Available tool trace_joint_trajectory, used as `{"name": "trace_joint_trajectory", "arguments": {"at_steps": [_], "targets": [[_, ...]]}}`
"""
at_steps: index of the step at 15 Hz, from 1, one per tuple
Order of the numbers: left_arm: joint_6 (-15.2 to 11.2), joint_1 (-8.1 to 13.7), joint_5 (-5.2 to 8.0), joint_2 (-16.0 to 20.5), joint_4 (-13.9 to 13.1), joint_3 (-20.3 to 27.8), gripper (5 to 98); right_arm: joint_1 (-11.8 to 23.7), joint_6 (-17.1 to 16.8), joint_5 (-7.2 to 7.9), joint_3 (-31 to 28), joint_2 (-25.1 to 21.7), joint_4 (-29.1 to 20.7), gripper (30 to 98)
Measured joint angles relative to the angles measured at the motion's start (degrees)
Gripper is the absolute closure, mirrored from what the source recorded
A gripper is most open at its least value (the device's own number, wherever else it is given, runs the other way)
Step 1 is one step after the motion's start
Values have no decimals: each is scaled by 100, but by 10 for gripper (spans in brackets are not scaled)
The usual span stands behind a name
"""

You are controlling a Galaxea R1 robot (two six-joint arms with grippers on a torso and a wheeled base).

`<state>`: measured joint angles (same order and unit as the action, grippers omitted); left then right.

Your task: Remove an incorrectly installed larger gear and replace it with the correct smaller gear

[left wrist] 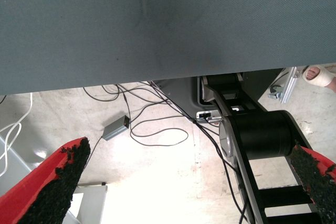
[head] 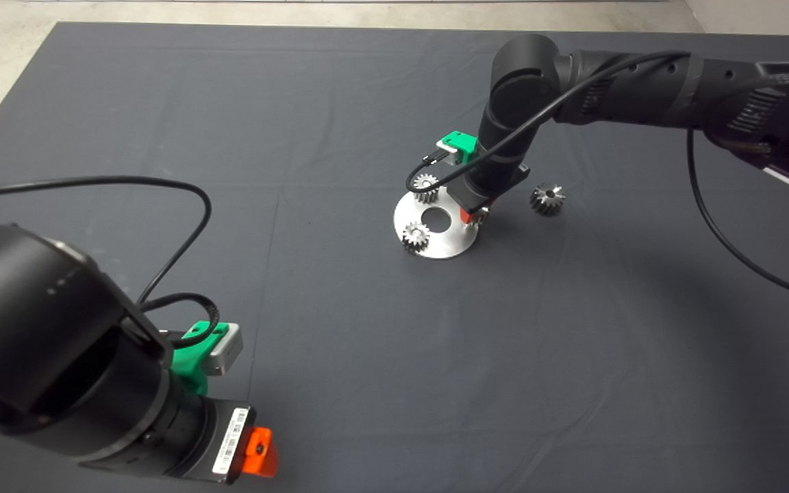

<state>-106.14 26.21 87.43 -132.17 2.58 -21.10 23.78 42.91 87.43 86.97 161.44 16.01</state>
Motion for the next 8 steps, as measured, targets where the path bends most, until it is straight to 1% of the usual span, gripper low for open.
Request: {"name": "trace_joint_trajectory", "arguments": {"at_steps": [2, 5, 8], "targets": [[0, 0, 0, 0, 0, 0, 54, 0, 0, -3, 0, 0, 0, 881], [0, 0, 0, 0, 0, 0, 54, 0, 0, -63, 0, -2, 0, 881], [2, 0, 0, 0, 0, 0, 54, 2, 0, -67, 6, -2, 0, 881]]}}
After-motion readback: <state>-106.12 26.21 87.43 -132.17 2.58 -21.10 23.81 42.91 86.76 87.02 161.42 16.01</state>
